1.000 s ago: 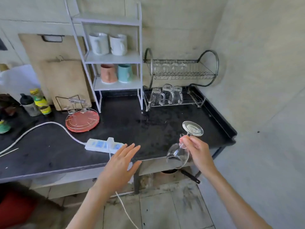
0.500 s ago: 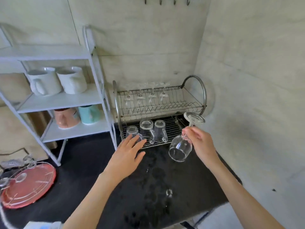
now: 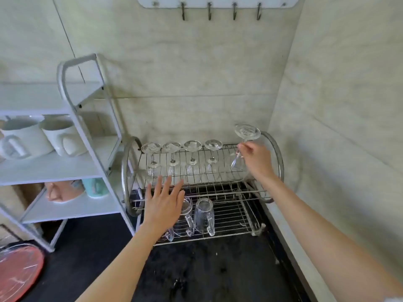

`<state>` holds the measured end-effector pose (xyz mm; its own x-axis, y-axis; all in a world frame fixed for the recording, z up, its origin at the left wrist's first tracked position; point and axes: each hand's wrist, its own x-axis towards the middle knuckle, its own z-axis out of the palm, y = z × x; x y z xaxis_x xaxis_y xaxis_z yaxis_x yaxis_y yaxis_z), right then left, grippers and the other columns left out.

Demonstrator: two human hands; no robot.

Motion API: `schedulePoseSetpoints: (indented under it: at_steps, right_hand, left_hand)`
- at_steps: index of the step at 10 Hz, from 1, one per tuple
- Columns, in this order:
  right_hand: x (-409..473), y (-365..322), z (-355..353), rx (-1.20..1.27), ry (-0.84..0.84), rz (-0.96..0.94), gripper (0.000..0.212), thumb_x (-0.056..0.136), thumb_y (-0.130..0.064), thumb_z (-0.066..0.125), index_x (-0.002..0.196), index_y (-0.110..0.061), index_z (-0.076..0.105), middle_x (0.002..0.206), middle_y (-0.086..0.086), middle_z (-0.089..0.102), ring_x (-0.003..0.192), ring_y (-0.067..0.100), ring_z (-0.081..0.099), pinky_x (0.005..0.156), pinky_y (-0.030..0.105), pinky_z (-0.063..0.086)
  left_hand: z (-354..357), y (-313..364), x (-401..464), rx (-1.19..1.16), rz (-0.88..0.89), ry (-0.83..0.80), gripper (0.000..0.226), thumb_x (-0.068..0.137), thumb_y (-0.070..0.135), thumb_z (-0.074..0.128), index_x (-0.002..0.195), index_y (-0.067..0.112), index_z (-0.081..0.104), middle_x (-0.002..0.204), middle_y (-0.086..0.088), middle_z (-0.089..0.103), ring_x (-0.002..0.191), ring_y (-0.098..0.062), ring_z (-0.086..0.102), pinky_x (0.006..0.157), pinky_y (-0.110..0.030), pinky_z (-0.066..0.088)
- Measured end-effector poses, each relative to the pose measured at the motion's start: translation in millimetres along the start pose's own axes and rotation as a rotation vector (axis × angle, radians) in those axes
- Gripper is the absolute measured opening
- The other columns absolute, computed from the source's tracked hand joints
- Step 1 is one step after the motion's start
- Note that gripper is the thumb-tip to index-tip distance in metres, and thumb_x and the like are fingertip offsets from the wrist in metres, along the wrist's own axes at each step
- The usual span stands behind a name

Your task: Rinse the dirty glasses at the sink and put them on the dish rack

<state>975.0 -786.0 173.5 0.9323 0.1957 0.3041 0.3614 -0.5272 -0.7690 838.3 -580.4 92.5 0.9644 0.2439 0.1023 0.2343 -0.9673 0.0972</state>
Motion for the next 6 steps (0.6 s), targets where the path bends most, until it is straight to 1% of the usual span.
schedulePoseSetpoints:
  at_steps: [1, 2, 3, 4, 5, 6]
  right_hand:
    - [22, 21, 14, -0.017, -0.041, 0.050, 0.027, 0.097, -0.027, 0.047, 0.104, -0.009, 0.067, 0.094, 0.007, 0.070, 0.074, 0.014, 0.059, 0.074, 0.029, 0.049]
    - [31, 34, 24, 0.006, -0.094, 0.079, 0.024, 0.097, -0.025, 0.047, 0.096, -0.012, 0.067, 0.082, 0.002, 0.066, 0.070, 0.012, 0.057, 0.068, 0.027, 0.044]
    - [34, 43, 33, -0.014, -0.085, 0.055, 0.027, 0.097, -0.022, 0.048, 0.071, -0.022, 0.057, 0.061, -0.013, 0.048, 0.057, -0.002, 0.041, 0.058, 0.019, 0.030]
    - [36, 45, 38, -0.009, -0.097, 0.052, 0.026, 0.097, -0.024, 0.048, 0.100, -0.008, 0.068, 0.069, -0.018, 0.049, 0.063, -0.006, 0.042, 0.056, 0.006, 0.033]
    - [38, 51, 44, -0.040, -0.122, 0.037, 0.033, 0.097, -0.027, 0.047, 0.116, -0.006, 0.063, 0.097, -0.001, 0.066, 0.083, 0.007, 0.053, 0.071, 0.012, 0.038]
    - [35, 52, 42, -0.024, -0.132, 0.152, 0.041, 0.096, -0.033, 0.048, 0.127, -0.008, 0.055, 0.125, 0.007, 0.060, 0.109, 0.016, 0.056, 0.091, 0.027, 0.043]
  left_hand:
    - [0, 4, -2, -0.009, -0.013, 0.039, 0.069, 0.094, 0.049, -0.006, 0.138, 0.028, 0.042, 0.138, -0.004, 0.050, 0.131, -0.031, 0.042, 0.105, -0.056, 0.030]
    - [1, 2, -4, -0.002, -0.026, 0.059, 0.064, 0.098, 0.045, 0.002, 0.129, 0.025, 0.054, 0.123, -0.001, 0.063, 0.116, -0.027, 0.058, 0.095, -0.052, 0.043]
    - [3, 4, -2, -0.004, -0.045, 0.095, 0.057, 0.098, 0.043, 0.009, 0.125, 0.027, 0.057, 0.121, 0.004, 0.064, 0.114, -0.021, 0.059, 0.094, -0.047, 0.043]
    - [8, 2, -2, 0.014, -0.036, 0.162, 0.048, 0.095, 0.040, 0.023, 0.124, 0.028, 0.059, 0.121, 0.005, 0.064, 0.114, -0.019, 0.058, 0.095, -0.045, 0.042]
    - [8, 0, -2, 0.030, -0.030, 0.200, 0.045, 0.093, 0.039, 0.027, 0.120, 0.028, 0.061, 0.117, 0.006, 0.066, 0.112, -0.018, 0.060, 0.093, -0.045, 0.044]
    - [11, 4, 1, 0.002, -0.032, 0.235, 0.044, 0.092, 0.039, 0.029, 0.118, 0.028, 0.062, 0.114, 0.007, 0.067, 0.109, -0.020, 0.062, 0.091, -0.046, 0.046]
